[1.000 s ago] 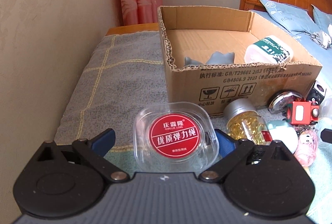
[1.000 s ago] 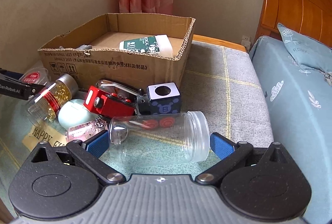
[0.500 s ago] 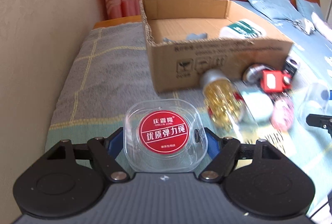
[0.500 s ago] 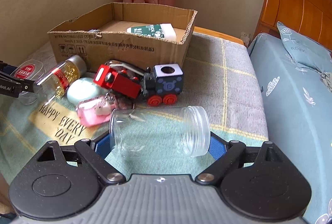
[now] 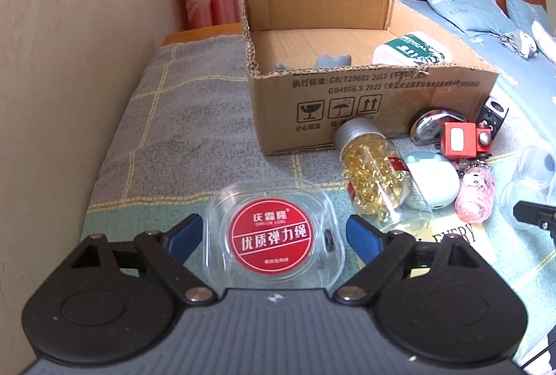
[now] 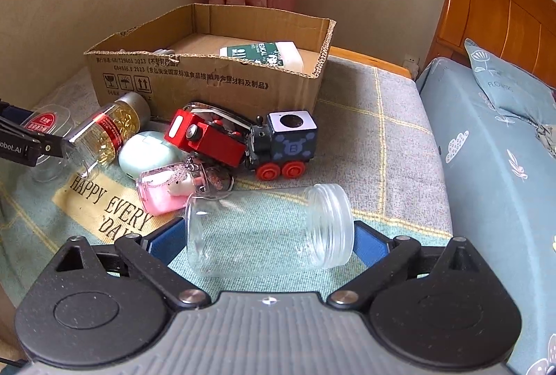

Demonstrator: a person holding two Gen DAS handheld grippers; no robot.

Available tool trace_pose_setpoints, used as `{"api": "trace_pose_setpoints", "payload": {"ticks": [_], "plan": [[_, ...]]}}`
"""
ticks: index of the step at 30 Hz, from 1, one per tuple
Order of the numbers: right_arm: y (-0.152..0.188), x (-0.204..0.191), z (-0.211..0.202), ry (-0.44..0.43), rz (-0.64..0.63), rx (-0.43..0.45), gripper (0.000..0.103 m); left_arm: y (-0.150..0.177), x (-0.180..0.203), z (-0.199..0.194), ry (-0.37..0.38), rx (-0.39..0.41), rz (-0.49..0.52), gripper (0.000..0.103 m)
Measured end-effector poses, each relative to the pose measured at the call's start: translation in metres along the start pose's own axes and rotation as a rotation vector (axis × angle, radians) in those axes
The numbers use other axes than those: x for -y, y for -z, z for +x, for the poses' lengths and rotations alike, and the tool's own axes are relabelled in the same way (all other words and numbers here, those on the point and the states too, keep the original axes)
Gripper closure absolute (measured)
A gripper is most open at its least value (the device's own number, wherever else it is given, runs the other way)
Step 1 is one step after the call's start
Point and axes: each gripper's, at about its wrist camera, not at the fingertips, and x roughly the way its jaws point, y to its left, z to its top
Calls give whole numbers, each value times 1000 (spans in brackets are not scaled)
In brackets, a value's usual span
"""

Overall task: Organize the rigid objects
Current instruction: 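Grasp the clear red-label box with the left gripper while the right grasps the clear jar, then carry the red-label box into the cardboard box and release while the right lifts the jar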

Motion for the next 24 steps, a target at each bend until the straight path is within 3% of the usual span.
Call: {"api": "trace_pose_setpoints", "payload": {"ticks": [8,10,12,24], "plan": [[-3,1,3,7,-9,-7,2,-3,1,-1,-10,2,27,15],[-4,0,4,23,-16,-16,6,-3,0,1,-3,-6,18,17],[-5,-1,5,25,-18,-28,10,-3,-1,2,6,-12,12,26],[-10,2,-11,2,-78,-5,10,-12,3,-25,37,27,52,27]]}}
